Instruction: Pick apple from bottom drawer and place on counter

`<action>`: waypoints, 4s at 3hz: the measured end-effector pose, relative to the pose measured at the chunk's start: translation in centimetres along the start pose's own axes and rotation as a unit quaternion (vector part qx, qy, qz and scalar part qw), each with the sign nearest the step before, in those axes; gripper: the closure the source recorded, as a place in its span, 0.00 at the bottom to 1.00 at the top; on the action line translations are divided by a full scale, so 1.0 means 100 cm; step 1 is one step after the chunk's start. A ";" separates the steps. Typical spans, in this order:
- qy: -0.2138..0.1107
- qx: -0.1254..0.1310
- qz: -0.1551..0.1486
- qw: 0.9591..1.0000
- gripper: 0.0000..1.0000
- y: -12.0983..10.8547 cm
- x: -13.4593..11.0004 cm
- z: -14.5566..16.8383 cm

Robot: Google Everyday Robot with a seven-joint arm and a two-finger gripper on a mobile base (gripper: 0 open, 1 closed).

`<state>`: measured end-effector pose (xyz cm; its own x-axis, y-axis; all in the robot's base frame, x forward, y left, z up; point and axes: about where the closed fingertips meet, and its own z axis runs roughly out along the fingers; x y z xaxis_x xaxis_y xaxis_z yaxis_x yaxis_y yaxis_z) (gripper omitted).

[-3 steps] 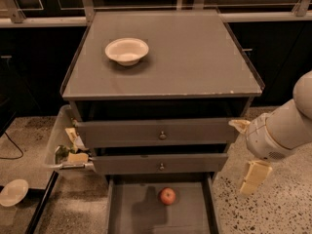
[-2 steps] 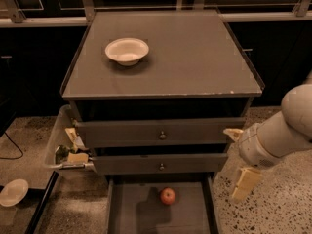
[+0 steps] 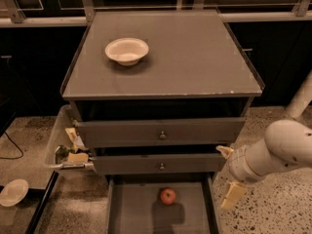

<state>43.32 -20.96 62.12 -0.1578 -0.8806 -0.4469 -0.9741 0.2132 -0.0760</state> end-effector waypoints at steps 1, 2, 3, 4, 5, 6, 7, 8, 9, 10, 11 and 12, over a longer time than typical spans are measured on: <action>-0.027 -0.004 -0.008 1.000 0.00 0.000 0.017 0.042; -0.067 -0.037 -0.002 0.997 0.00 0.006 0.046 0.117; -0.073 -0.052 0.009 0.996 0.00 0.014 0.053 0.135; -0.073 -0.052 0.009 0.996 0.00 0.014 0.053 0.135; -0.078 -0.046 0.016 0.996 0.00 0.005 0.065 0.152; -0.076 -0.036 0.017 0.996 0.00 -0.011 0.086 0.182; -0.091 -0.049 -0.001 0.995 0.00 -0.032 0.114 0.254; -0.091 -0.049 -0.001 0.995 0.00 -0.032 0.114 0.254; -0.091 -0.051 0.013 0.994 0.00 -0.031 0.123 0.285; -0.093 -0.055 0.024 0.994 0.00 -0.032 0.132 0.318; -0.109 -0.056 0.032 0.992 0.00 -0.039 0.144 0.364; -0.133 -0.054 0.019 0.989 0.00 -0.047 0.146 0.396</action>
Offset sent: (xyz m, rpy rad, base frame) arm 0.0075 0.0118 -0.1475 0.1723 0.0235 0.0603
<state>51.98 -18.06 20.70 -0.1613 -0.7265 -0.6680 -0.9821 0.1852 0.0357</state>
